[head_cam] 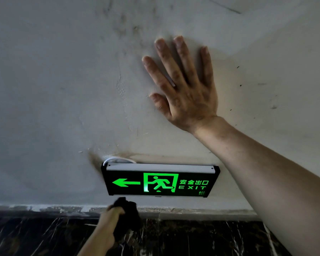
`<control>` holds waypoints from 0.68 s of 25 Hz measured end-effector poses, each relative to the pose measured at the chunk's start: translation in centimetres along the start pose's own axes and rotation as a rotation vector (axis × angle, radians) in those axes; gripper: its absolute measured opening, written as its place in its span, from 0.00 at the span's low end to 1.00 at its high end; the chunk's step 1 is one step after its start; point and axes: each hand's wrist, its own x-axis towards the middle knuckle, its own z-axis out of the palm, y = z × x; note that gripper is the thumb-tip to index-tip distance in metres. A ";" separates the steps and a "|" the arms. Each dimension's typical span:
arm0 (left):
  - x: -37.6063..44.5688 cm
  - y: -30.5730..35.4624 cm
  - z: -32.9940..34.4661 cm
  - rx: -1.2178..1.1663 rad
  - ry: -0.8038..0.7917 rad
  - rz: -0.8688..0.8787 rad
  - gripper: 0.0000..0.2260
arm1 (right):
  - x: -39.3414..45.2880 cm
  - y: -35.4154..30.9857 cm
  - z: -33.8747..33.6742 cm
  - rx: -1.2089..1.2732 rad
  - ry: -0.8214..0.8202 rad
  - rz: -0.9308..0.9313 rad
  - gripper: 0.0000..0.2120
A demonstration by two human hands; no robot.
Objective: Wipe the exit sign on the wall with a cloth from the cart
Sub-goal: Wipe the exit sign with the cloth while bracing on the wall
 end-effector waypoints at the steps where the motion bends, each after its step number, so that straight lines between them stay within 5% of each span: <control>1: -1.1 -0.5 0.7 -0.051 -0.063 -0.017 0.13 | 0.1 0.0 -0.2 0.011 -0.007 0.002 0.28; 11: -16.0 3.3 2.9 -0.423 -0.463 0.199 0.23 | 1.3 -0.2 -6.3 0.249 -0.360 0.090 0.30; 17: -22.7 8.3 3.1 -0.327 -0.648 0.362 0.28 | -1.5 -1.4 -15.1 0.889 -0.606 0.664 0.28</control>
